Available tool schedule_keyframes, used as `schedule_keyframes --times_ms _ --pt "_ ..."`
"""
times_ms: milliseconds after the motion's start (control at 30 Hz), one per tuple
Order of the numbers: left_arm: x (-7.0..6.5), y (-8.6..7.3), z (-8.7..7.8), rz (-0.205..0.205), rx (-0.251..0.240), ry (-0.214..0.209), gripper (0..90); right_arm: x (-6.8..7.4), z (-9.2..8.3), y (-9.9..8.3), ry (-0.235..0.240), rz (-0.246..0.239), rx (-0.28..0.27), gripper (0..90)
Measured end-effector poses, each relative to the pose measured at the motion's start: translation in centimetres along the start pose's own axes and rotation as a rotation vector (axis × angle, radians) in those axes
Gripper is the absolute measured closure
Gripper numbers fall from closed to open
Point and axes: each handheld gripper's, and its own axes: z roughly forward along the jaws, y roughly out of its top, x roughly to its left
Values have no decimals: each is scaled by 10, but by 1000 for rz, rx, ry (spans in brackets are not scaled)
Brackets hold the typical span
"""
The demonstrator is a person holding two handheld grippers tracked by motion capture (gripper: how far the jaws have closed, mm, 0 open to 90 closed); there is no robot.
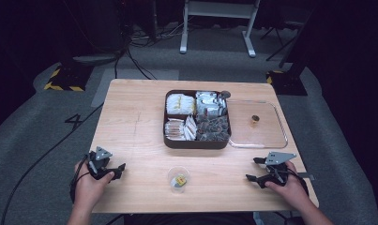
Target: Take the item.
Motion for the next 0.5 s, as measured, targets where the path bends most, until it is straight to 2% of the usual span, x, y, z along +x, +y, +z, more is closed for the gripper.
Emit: schedule_keyframes --times_ms 67,133,300,500 --pt "1 -2 2 -3 8 5 254 0 0 0 1 -1 0 190" --pt "2 -4 5 -23 -12 -5 209 0 0 0 1 -1 0 190" --pt "5 -7 10 -23 -61 -12 145 0 0 0 2 -1 -1 190" --pt "3 -7 11 -34 -62 1 124 0 0 0 4 -2 0 190"
